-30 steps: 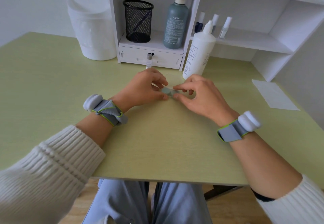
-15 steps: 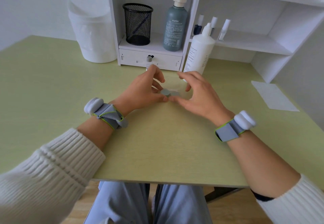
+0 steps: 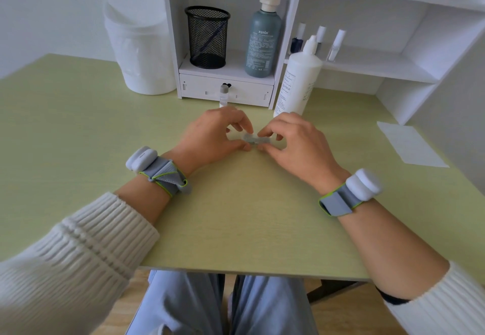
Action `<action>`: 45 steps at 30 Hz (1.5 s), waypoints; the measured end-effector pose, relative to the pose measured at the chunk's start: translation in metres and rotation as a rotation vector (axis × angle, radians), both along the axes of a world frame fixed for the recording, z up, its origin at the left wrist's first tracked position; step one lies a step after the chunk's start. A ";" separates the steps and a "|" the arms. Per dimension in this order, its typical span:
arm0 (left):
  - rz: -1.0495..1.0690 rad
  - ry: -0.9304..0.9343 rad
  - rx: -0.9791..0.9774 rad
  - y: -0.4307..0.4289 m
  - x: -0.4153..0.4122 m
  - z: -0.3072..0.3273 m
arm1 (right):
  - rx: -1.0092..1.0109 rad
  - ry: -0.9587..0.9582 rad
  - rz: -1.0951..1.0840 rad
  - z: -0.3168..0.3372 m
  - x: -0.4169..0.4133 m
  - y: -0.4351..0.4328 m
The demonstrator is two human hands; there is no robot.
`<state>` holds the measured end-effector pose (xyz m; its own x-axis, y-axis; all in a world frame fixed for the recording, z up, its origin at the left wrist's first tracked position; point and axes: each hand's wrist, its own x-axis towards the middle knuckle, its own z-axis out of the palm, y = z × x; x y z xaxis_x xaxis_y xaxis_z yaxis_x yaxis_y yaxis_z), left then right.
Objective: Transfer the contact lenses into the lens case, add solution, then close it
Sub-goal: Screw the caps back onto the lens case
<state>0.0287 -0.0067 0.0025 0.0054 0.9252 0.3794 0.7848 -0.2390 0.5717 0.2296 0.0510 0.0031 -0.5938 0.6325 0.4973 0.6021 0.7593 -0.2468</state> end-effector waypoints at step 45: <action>0.123 0.010 0.070 0.002 -0.012 0.000 | 0.030 -0.557 -0.179 0.003 -0.044 0.001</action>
<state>0.0162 -0.0050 0.0026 -0.1027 0.8904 0.4435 0.8160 -0.1796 0.5494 0.1857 0.0517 0.0061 -0.6561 0.7375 0.1604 0.7545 0.6356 0.1638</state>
